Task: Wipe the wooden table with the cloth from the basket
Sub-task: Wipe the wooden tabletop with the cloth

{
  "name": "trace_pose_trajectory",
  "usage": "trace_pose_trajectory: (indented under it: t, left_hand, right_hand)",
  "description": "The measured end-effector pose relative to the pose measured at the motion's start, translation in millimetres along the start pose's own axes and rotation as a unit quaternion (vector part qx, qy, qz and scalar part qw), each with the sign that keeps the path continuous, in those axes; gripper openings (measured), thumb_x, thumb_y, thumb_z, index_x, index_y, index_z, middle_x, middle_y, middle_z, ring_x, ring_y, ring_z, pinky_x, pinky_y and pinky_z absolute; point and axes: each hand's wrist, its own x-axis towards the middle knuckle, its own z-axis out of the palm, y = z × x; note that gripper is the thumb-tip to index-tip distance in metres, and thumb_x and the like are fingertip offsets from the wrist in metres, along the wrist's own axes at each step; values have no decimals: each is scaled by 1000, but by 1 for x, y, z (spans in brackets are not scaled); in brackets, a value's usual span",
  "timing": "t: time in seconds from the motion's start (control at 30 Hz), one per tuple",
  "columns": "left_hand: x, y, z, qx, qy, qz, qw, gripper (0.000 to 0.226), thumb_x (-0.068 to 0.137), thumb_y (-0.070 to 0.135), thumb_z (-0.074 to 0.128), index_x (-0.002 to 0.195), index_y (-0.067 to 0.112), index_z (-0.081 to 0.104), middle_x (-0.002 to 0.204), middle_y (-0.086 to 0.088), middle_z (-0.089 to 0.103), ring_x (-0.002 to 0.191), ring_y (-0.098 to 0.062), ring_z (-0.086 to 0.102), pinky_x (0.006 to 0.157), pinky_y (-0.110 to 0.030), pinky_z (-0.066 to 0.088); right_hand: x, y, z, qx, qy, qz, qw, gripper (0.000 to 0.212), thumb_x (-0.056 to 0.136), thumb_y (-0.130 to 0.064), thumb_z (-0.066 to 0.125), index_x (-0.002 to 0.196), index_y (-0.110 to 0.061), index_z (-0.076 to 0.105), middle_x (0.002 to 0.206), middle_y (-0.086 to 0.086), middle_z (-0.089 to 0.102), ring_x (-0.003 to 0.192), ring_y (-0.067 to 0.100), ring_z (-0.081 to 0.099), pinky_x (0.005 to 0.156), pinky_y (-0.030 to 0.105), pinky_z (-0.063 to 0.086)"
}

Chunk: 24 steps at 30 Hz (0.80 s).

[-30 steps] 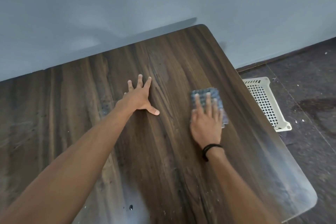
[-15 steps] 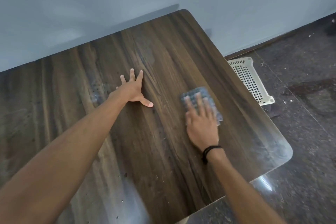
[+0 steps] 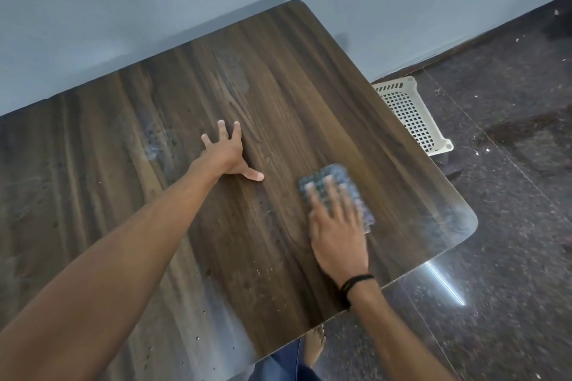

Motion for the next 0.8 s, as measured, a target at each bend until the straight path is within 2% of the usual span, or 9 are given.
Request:
trace_pose_trajectory:
  t: [0.07, 0.2, 0.3, 0.33, 0.43, 0.57, 0.7, 0.73, 0.8]
  left_hand:
    - [-3, 2, 0, 2, 7, 3, 1000, 150, 58, 63, 86, 153, 25, -25, 160, -5, -32, 146, -51, -15, 115, -66, 18]
    - [-3, -1, -1, 2, 8, -4, 1000, 151, 58, 63, 85, 154, 24, -24, 161, -8, -30, 145, -54, -14, 117, -65, 13]
    - [-5, 2, 0, -3, 17, 2, 1000, 150, 57, 63, 86, 155, 25, -22, 162, -7, -29, 145, -53, -13, 117, -65, 14]
    - [-5, 2, 0, -7, 20, 1, 1000, 150, 57, 62, 86, 155, 26, -22, 162, -6, -28, 145, -52, -13, 116, -65, 14]
    - [-7, 0, 0, -13, 14, -6, 1000, 151, 56, 61, 87, 154, 28, -23, 161, -4, -29, 146, -51, -14, 115, -67, 16]
    - [-8, 2, 0, -10, 21, 1, 1000, 150, 57, 61, 87, 155, 28, -21, 162, -4, -28, 147, -50, -13, 115, -66, 17]
    - [-8, 0, -1, -9, 11, -9, 1000, 149, 58, 60, 87, 154, 29, -23, 162, -3, -29, 147, -50, -14, 116, -65, 16]
    - [-7, 1, -1, -11, 10, -8, 1000, 149, 58, 60, 87, 154, 29, -23, 161, -3, -30, 147, -50, -14, 116, -65, 16]
    - [-7, 3, -3, -11, 12, -8, 1000, 149, 57, 61, 87, 154, 31, -23, 161, -2, -30, 147, -48, -15, 116, -65, 16]
  right_hand:
    - [-16, 17, 0, 6, -23, -83, 996, 51, 106, -41, 20, 157, -40, 20, 165, -6, 5, 154, 20, 3, 125, 48, 9]
    - [-17, 34, -8, 23, 20, 114, 993, 54, 104, -40, 21, 157, -36, 23, 166, -1, 8, 154, 24, 5, 124, 51, 11]
    - [-46, 35, -3, -6, -24, -80, 996, 51, 107, -39, 24, 157, -42, 17, 166, -7, 3, 154, 19, 1, 125, 45, 4]
    - [-40, 51, -7, -5, -22, -71, 997, 51, 107, -39, 25, 157, -43, 18, 166, -8, 4, 154, 19, 3, 125, 46, 7]
    - [-26, 64, -16, 11, 34, 111, 993, 53, 103, -38, 24, 157, -36, 26, 166, -1, 13, 154, 24, 12, 122, 53, 19]
    - [-53, 65, -14, -17, -21, -70, 997, 52, 105, -43, 18, 157, -43, 18, 167, -7, 6, 155, 20, 5, 124, 47, 8]
    - [-42, 79, -19, 1, 73, 162, 984, 55, 103, -39, 23, 157, -32, 27, 166, 4, 14, 153, 28, 14, 122, 54, 20]
    - [-57, 58, -14, -2, 58, 148, 987, 54, 104, -38, 25, 157, -32, 26, 166, 5, 15, 153, 28, 13, 121, 53, 21]
    - [-87, 42, 0, -28, 30, 3, 999, 52, 105, -38, 26, 157, -34, 26, 166, 2, 17, 153, 26, 14, 121, 50, 20]
